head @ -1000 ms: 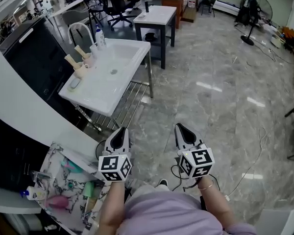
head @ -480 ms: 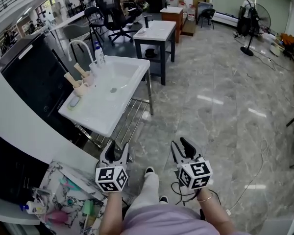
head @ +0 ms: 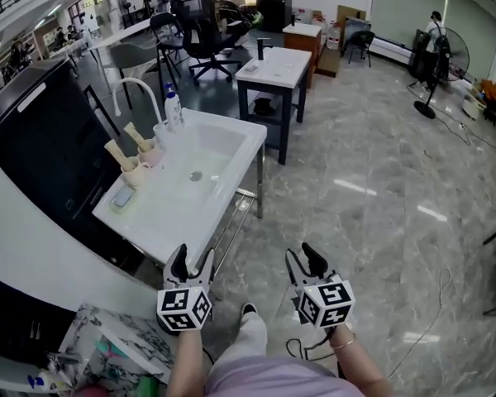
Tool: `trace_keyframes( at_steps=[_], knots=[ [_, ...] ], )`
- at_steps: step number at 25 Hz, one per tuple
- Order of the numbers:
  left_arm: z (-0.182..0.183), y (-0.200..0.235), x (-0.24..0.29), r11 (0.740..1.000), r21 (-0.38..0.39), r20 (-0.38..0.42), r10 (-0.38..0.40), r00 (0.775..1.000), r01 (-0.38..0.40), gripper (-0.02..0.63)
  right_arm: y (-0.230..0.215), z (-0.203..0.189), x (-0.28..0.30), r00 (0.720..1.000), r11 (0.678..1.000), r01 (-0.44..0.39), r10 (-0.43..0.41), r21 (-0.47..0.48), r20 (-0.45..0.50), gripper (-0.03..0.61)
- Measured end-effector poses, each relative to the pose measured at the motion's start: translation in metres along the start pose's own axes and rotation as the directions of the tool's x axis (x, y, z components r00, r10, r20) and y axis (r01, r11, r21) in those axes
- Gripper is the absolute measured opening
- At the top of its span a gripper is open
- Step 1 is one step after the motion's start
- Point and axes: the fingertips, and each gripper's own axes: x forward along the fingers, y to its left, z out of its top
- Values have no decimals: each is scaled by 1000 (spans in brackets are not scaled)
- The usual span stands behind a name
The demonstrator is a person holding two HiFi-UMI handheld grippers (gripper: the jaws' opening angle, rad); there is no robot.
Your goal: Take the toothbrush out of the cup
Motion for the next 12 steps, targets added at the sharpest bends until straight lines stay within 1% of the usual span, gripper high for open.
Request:
trace_keyframes(
  at_steps=[7,12],
  knots=[
    [28,68,66,999,-26,7,33,999,-33,282,20,40,113,998,997,-67,67,-33,0,152],
    [42,105,97,998,-23,21,57,998,-56,282,33,60,170,995,994,-96,97,-44,19,149]
  ],
)
